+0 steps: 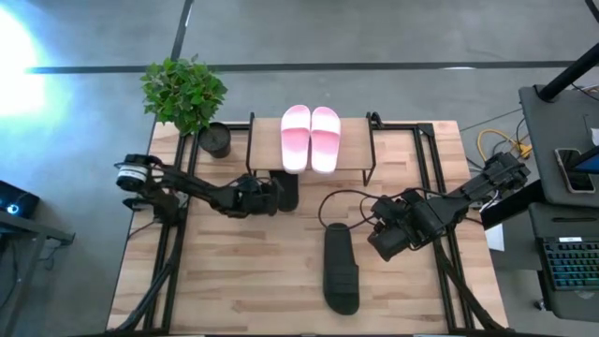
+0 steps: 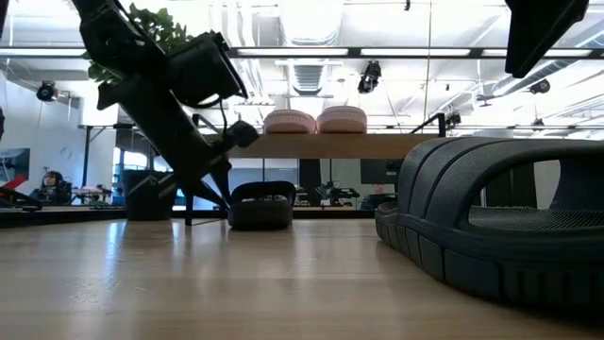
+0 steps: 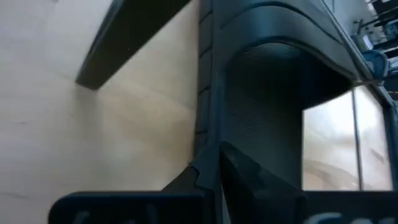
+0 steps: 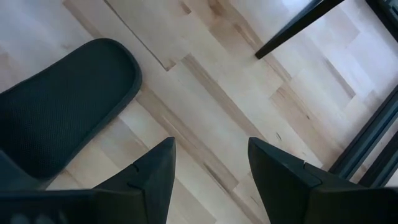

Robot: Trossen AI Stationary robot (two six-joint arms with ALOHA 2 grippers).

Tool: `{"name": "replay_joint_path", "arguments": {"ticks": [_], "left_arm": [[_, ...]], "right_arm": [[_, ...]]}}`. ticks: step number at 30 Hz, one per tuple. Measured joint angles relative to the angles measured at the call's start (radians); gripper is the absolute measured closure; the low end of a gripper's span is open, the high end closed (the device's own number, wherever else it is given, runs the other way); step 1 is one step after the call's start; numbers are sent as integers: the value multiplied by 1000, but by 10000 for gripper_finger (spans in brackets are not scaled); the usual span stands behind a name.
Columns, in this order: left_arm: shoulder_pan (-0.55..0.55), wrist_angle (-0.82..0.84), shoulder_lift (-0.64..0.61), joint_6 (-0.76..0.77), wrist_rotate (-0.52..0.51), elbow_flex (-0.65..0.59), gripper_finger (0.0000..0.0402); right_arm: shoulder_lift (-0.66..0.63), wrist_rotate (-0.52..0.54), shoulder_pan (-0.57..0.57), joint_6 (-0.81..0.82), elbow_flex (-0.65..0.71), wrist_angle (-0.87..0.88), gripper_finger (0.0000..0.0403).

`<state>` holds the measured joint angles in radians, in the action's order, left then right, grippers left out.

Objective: Pick and place slides into the shelf
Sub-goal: Adjust the shelf

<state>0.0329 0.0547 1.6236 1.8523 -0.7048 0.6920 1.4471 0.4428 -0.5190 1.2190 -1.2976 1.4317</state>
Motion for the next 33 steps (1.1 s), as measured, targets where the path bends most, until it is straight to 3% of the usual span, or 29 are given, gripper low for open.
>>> {"name": "replay_joint_path", "arguments": {"ticks": [19,25,33], "left_arm": [[-83,44,-3,-179,-29,6,402],[-131,-67,-3,-316,37,6,402],[-118,-88,-5,-329,102,13,402]], "right_arm": [[0,33,0,4,0,3,209],[0,42,0,4,0,3,209],[0,49,0,31,0,3,209]]}}
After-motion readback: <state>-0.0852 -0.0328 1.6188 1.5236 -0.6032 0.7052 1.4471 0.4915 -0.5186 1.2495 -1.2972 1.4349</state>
